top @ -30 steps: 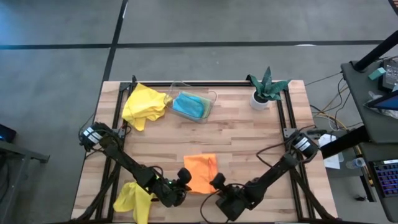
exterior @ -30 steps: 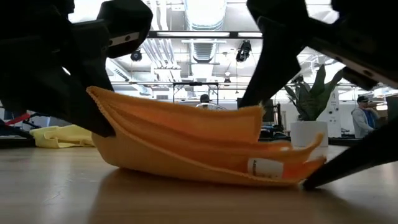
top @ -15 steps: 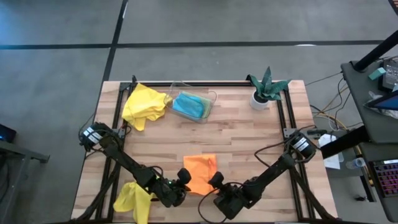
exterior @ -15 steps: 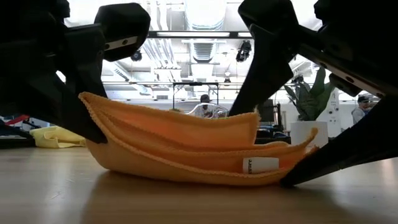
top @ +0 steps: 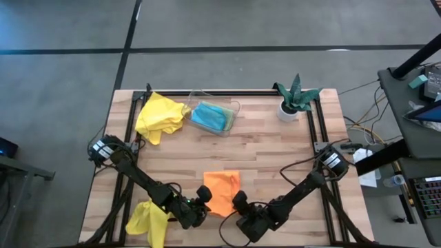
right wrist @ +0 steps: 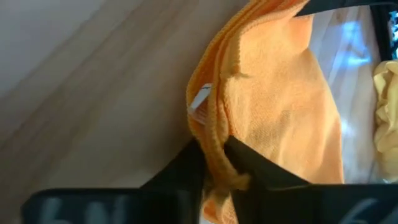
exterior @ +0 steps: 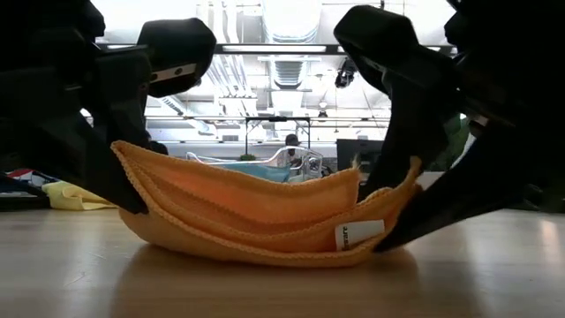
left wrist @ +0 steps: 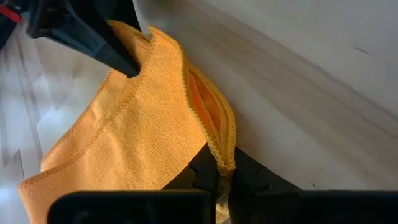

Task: Fold microfiber towels
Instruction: Fold the orange towel

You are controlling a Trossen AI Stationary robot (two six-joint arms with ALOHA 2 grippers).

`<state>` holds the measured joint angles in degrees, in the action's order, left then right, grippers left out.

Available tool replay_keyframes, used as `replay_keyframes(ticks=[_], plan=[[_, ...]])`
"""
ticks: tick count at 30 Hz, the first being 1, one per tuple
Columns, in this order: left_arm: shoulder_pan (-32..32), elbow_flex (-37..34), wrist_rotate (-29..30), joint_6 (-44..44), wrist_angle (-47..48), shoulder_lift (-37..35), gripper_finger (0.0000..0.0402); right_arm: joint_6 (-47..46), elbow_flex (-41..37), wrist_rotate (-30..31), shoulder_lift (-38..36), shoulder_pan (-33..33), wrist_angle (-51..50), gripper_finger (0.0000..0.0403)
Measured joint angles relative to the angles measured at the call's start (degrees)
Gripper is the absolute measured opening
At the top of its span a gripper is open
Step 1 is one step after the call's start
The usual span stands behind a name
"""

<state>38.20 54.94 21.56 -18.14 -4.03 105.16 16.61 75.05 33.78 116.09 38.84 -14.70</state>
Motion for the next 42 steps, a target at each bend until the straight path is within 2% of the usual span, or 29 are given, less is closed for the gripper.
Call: replay_keyframes(ticks=[4, 7, 11, 15, 23, 26, 30, 42], plan=[[0.0, 0.0, -0.47, 2.82, 0.0, 0.0, 0.0, -4.46, 0.53, -0.9, 0.07, -0.05, -0.99, 0.0014], [0.0, 0.23, -4.56, 4.56, 0.0, -0.03, 0.0, -9.76, 1.61, -1.26, 0.23, -0.05, -0.72, 0.001], [-0.32, 0.44, -11.47, 8.56, -0.06, -0.21, 0.0, -17.05, 3.77, -5.29, 0.18, 0.14, 0.3, 0.0009], [-0.33, 0.28, -12.72, 10.37, -0.09, -0.33, 0.0, -21.69, 5.42, -8.49, 0.18, 0.25, 0.07, 0.0009], [-1.35, -0.12, -14.04, 12.4, -0.51, -3.47, 0.0, -23.02, 7.47, -8.45, -0.04, 0.28, 0.01, 0.0008], [-3.25, -1.02, -17.0, 15.89, -0.49, -5.29, 0.0, -25.25, 7.47, -7.04, -0.04, -0.44, -3.22, 0.0008], [-5.27, -3.38, -18.82, 16.36, -0.85, -6.89, 0.0, -29.09, 6.92, -5.07, -0.31, -1.21, -7.58, 0.0008], [-9.34, -14.03, -28.23, 19.46, -18.55, -9.03, 0.0, -30.33, 2.76, -2.06, -6.0, -2.11, -3.62, 0.0008]])
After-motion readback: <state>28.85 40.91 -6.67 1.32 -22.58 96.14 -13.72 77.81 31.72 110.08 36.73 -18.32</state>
